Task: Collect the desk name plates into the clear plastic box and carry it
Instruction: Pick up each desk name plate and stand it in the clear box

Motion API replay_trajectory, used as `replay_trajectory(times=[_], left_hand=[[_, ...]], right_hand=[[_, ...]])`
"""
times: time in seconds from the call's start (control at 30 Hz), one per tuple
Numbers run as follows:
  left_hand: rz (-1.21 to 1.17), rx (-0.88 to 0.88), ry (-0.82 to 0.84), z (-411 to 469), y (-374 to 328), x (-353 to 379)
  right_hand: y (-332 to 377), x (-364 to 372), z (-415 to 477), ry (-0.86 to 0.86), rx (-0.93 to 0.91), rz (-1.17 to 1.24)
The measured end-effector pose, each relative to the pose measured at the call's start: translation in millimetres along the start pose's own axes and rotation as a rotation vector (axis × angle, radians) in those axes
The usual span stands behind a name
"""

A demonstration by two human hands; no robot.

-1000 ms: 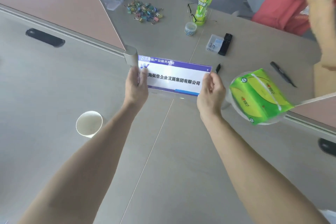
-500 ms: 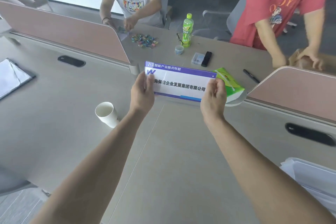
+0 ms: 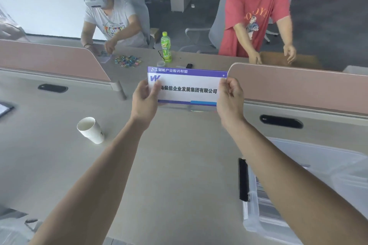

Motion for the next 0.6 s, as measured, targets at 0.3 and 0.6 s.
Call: replay_trajectory(times=[0.3, 0.6], left_hand=[[-0.070, -0.005, 0.457, -50, -10, 59], [0.212, 0.403, 0.587, -109, -4, 123]], right_hand=[[43, -93, -41, -0.107, 0.089, -0.116], [95, -182, -84, 0.232, 0.033, -0.836]])
Point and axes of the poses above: each hand's wrist, its own z-axis towards the middle knuckle, its own x-axis out of the palm, y = z × x, the point moved 6 cm from there along z, towards the middle knuckle, and after that the axes turned 7 degrees about -x, right-handed, at the moved point
